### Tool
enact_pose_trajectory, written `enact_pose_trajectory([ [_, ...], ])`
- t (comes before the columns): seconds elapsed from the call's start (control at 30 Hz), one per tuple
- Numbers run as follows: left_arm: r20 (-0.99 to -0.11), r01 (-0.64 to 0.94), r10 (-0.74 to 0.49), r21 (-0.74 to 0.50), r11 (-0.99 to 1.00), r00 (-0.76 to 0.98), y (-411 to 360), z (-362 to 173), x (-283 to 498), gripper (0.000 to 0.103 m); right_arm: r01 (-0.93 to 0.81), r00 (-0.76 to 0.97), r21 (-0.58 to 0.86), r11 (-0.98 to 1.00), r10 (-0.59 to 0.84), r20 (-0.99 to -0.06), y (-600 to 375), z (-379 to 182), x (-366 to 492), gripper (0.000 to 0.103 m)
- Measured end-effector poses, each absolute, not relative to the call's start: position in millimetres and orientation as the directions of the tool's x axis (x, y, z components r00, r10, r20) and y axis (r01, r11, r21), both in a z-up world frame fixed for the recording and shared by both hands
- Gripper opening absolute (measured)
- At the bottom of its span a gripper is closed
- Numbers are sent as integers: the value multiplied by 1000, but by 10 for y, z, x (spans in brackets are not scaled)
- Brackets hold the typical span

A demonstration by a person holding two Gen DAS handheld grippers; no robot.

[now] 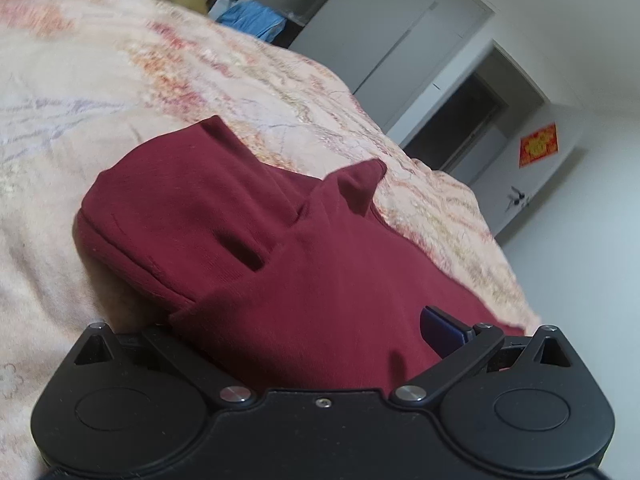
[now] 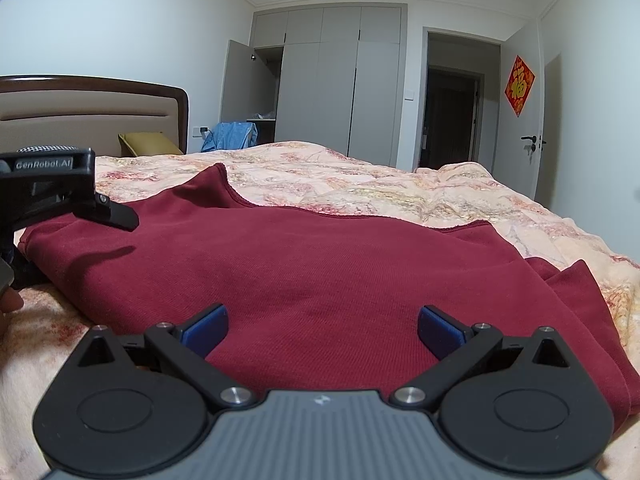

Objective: Fold small clothes

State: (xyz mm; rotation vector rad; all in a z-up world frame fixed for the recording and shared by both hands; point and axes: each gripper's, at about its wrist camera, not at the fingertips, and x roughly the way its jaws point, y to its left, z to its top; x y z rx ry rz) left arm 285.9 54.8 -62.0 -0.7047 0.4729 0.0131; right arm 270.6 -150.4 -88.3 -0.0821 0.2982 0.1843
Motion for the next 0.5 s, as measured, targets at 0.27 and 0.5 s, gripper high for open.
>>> enact_pose_trajectory([
  [0.27, -430, -248, -107, -687, 683, 896, 657, -571, 2894, 92, -194, 940, -49, 980, 171, -295, -1512, -888, 2702, 103],
  [0.5, -471, -365, 3, -678, 639, 882, 707, -580, 2867, 47, -195, 941, -41, 980, 176, -289, -1525, -891, 2689, 103],
])
